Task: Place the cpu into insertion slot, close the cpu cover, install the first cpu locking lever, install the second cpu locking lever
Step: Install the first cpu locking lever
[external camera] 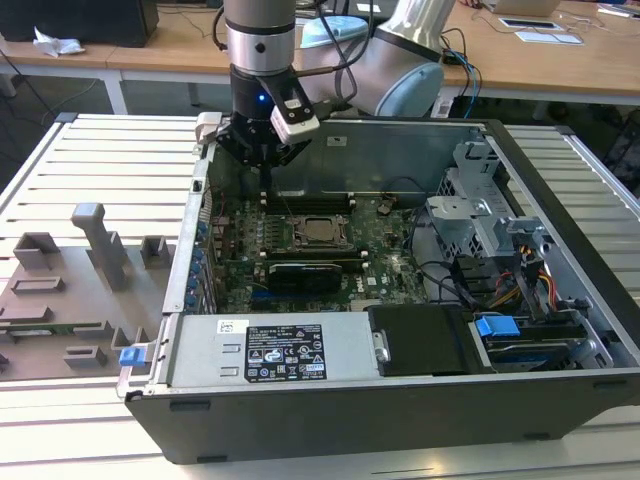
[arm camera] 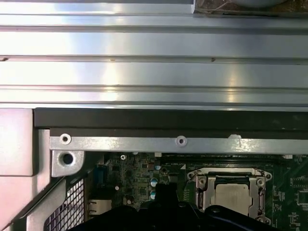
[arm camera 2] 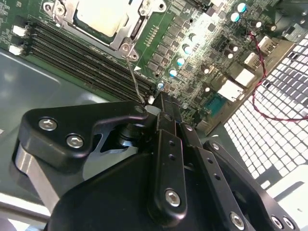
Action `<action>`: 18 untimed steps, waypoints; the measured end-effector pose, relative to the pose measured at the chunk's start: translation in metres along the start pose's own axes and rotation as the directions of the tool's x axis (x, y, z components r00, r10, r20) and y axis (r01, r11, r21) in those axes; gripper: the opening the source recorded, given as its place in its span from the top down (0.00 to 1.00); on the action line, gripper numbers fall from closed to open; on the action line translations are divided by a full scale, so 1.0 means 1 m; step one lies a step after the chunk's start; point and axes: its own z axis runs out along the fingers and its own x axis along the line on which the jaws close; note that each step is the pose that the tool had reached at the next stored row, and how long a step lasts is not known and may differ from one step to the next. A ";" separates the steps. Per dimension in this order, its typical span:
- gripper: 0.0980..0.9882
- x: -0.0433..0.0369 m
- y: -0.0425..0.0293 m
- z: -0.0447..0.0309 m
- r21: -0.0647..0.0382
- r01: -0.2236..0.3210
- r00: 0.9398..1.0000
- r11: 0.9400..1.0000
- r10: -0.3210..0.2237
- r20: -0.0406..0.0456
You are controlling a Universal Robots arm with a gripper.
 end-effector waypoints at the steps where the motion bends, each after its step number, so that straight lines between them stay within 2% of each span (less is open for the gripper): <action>1: 0.99 0.0001 0.0001 0.0018 0.000 0.000 1.000 1.000 0.000 0.000; 10: 0.99 -0.0007 0.0018 0.0109 0.000 0.000 1.000 1.000 0.000 0.000; 18: 0.99 -0.0196 0.0028 0.0109 0.000 0.000 1.000 1.000 0.000 0.000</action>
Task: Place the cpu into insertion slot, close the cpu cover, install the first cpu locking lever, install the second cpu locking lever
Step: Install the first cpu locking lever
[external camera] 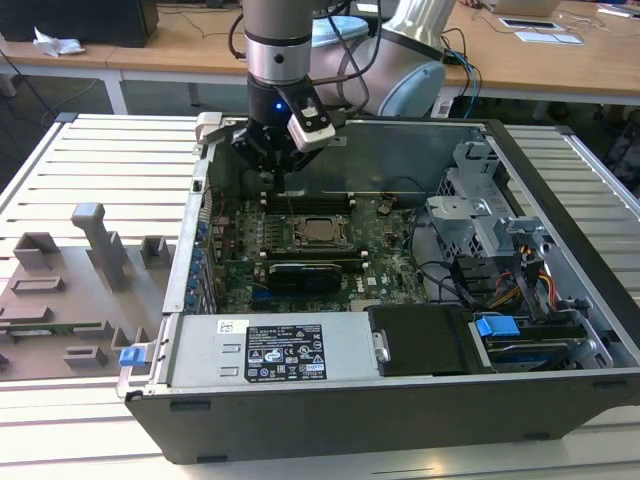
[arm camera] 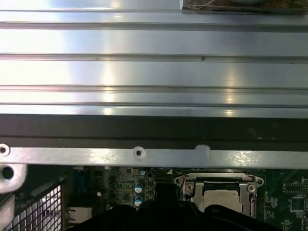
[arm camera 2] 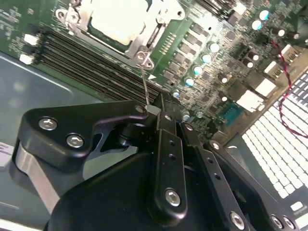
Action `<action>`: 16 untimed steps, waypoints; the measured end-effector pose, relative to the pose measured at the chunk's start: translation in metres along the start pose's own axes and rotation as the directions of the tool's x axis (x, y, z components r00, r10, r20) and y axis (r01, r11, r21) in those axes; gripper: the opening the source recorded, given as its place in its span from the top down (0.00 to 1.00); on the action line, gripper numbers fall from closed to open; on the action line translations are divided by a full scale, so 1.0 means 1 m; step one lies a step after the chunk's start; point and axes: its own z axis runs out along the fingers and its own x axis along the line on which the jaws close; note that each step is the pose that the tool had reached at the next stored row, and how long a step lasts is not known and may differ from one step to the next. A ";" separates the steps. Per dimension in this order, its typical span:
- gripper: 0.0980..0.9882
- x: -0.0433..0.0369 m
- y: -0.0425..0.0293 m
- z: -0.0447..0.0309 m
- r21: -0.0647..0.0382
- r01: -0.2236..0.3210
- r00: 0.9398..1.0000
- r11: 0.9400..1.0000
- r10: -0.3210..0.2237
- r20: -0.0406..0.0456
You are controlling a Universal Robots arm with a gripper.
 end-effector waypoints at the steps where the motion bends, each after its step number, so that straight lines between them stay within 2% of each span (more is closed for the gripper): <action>1: 0.99 -0.0032 0.0001 0.0000 0.000 0.000 1.000 1.000 0.000 0.000; 4: 0.99 -0.0150 0.0003 0.0001 0.000 0.000 1.000 1.000 0.000 -0.001; 9: 0.99 -0.0285 0.0009 0.0002 0.000 0.000 1.000 1.000 0.000 -0.002; 12: 0.99 -0.0349 0.0012 0.0003 0.000 0.000 1.000 1.000 0.000 -0.003; 16: 0.99 -0.0375 0.0013 0.0018 0.000 0.000 1.000 1.000 0.000 -0.004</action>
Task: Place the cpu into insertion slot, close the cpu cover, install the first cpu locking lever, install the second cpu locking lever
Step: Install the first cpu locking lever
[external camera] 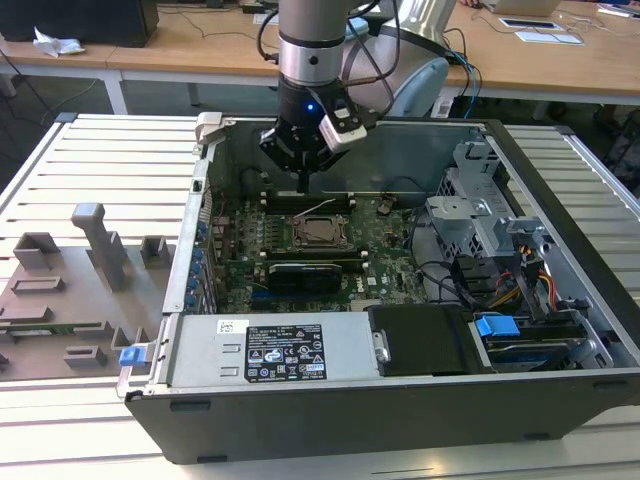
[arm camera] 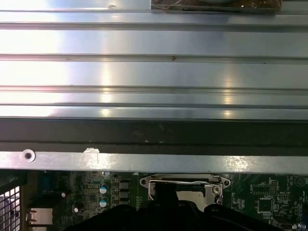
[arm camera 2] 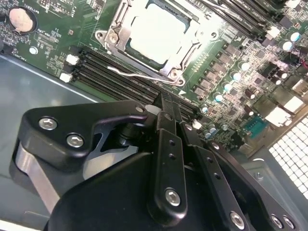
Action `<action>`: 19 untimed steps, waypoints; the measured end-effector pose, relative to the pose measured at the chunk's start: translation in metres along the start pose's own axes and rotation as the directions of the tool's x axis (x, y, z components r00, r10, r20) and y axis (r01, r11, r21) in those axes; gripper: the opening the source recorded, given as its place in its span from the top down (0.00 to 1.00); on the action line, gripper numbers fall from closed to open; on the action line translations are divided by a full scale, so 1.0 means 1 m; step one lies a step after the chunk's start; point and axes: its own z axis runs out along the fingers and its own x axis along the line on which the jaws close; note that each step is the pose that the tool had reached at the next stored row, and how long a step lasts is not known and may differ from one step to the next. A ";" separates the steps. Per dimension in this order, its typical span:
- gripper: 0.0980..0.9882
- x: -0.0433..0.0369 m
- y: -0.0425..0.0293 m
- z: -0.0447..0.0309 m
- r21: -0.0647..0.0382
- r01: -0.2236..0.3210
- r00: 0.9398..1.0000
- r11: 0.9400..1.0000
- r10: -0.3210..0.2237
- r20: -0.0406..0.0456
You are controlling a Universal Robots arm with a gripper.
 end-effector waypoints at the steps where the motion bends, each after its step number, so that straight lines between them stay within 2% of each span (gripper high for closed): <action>1: 0.99 -0.0003 0.0000 0.0005 0.000 0.000 1.000 1.000 0.000 0.000; 9: 0.99 -0.0020 0.0000 0.0063 0.000 0.000 1.000 1.000 0.000 -0.001; 12: 0.99 -0.0021 0.0000 0.0109 0.000 0.000 1.000 1.000 0.000 -0.001; 14: 0.99 -0.0021 -0.0001 0.0117 -0.003 0.000 1.000 1.000 0.000 -0.001; 15: 0.99 -0.0021 -0.0002 0.0121 -0.010 0.000 1.000 1.000 0.000 -0.001; 17: 0.99 -0.0021 -0.0018 0.0127 -0.032 0.000 1.000 0.999 0.000 0.000; 19: 0.99 -0.0021 -0.0030 0.0151 -0.046 0.000 1.000 0.999 0.000 0.000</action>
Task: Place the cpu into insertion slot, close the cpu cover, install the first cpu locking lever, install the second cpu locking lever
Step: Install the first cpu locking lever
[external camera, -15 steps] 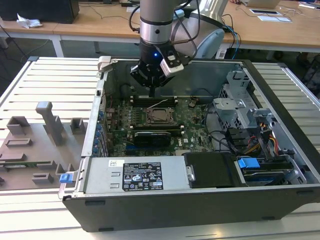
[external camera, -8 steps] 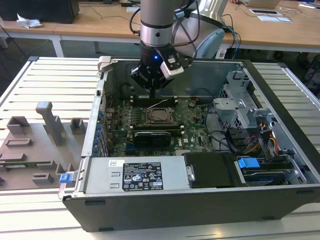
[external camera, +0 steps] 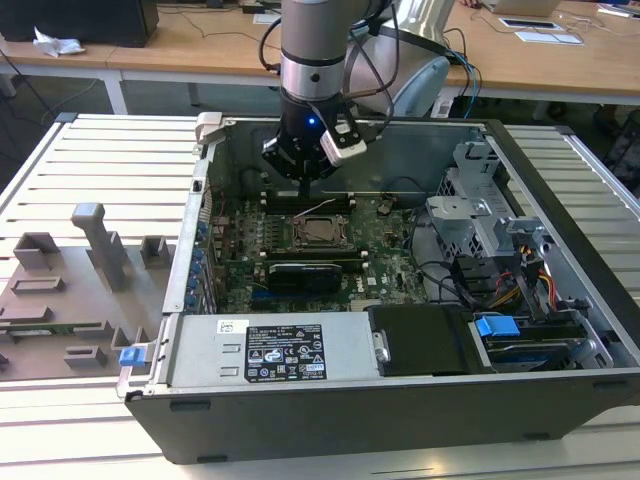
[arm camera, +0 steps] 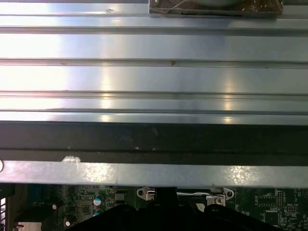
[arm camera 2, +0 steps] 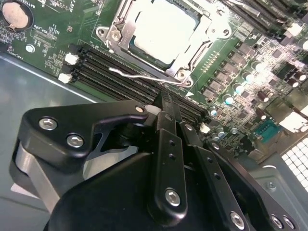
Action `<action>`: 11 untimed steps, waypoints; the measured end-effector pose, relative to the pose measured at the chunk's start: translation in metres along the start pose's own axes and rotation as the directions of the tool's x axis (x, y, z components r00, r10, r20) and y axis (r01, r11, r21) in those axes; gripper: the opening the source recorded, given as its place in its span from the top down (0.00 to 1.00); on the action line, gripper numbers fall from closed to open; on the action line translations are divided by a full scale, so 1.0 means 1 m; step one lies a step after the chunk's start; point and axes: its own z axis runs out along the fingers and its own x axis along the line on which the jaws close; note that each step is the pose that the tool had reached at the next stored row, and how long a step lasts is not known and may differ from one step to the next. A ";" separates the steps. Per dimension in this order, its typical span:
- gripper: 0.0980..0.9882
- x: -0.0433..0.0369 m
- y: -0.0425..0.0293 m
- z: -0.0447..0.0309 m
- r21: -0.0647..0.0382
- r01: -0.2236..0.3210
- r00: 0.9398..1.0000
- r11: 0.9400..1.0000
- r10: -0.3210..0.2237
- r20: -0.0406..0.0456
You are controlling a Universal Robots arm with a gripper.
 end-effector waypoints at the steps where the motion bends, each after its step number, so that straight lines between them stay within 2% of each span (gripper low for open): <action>1: 0.99 0.0001 -0.0002 0.0023 -0.001 0.000 1.000 1.000 0.000 0.000; 4: 0.99 -0.0004 -0.0004 0.0071 -0.002 0.000 1.000 1.000 0.000 -0.001; 11: 0.99 -0.0111 0.0003 0.0150 -0.002 0.000 1.000 1.000 0.000 -0.003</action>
